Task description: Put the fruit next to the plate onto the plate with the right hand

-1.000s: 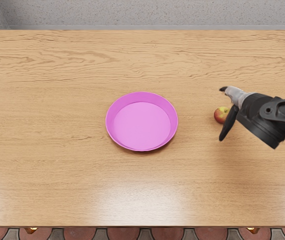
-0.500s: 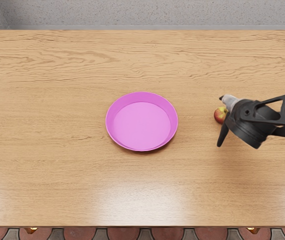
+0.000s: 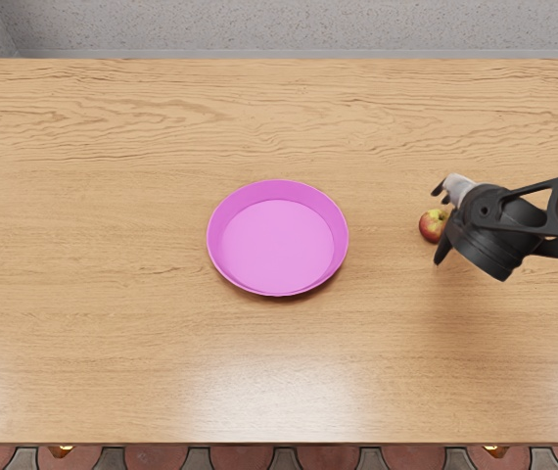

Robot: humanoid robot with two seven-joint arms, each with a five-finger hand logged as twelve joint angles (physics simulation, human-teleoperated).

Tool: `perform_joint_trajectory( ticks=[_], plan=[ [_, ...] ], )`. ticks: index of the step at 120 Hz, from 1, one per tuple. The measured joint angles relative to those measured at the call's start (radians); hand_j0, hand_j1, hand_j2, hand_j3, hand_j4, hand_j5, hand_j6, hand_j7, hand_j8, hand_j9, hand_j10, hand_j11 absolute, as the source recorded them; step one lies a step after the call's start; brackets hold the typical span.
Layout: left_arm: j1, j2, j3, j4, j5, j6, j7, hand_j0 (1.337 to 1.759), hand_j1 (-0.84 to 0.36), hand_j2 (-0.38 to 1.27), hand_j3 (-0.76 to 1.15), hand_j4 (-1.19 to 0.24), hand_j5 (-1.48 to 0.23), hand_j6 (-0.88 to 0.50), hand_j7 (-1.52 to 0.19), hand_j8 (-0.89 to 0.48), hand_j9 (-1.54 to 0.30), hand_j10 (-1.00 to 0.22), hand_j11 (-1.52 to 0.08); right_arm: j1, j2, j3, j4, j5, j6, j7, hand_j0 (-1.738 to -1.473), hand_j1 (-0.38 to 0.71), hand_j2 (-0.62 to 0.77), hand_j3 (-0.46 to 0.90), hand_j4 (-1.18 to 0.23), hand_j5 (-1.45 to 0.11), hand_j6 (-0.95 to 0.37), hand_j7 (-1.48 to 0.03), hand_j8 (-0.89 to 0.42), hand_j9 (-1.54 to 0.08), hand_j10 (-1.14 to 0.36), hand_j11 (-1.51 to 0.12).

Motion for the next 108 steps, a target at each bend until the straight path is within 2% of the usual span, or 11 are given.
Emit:
perform_joint_trajectory(
  ticks=[17, 41, 84, 108],
  plan=[
    [0.000, 0.000, 0.000, 0.000, 0.000, 0.000, 0.000, 1.658, 0.07, 0.05, 0.00, -0.23, -0.30, -0.23, -0.30, -0.23, -0.30, -0.23, -0.30, -0.004, 0.001, 0.000, -0.008, -0.004, 0.000, 0.000, -1.658, 0.05, -0.07, 0.00, -0.34, -0.44, -0.34, -0.44, -0.34, -0.44, -0.34, -0.44],
    [-0.001, 0.000, 0.000, 0.000, 0.000, 0.000, 0.000, 1.658, 0.07, 0.05, 0.00, -0.23, -0.30, -0.23, -0.30, -0.23, -0.30, -0.23, -0.30, -0.028, 0.016, 0.001, -0.054, -0.015, 0.000, 0.000, -1.658, 0.11, -0.08, 0.00, -0.39, -0.50, -0.39, -0.50, -0.39, -0.50, -0.39, -0.50],
    [-0.001, 0.000, 0.000, 0.000, 0.000, 0.000, 0.000, 1.658, 0.07, 0.05, 0.00, -0.23, -0.30, -0.23, -0.30, -0.23, -0.30, -0.23, -0.30, -0.047, 0.044, 0.008, -0.100, -0.017, 0.000, 0.000, -1.658, 0.13, -0.08, 0.00, -0.40, -0.52, -0.40, -0.52, -0.40, -0.52, -0.40, -0.52],
    [0.000, 0.000, 0.000, 0.000, 0.000, 0.000, 0.000, 1.658, 0.07, 0.05, 0.00, -0.23, -0.30, -0.23, -0.30, -0.23, -0.30, -0.23, -0.30, -0.050, 0.054, 0.011, -0.105, -0.011, 0.000, 0.000, -1.658, 0.07, -0.07, 0.00, -0.35, -0.46, -0.35, -0.46, -0.35, -0.46, -0.35, -0.46]
  ],
)
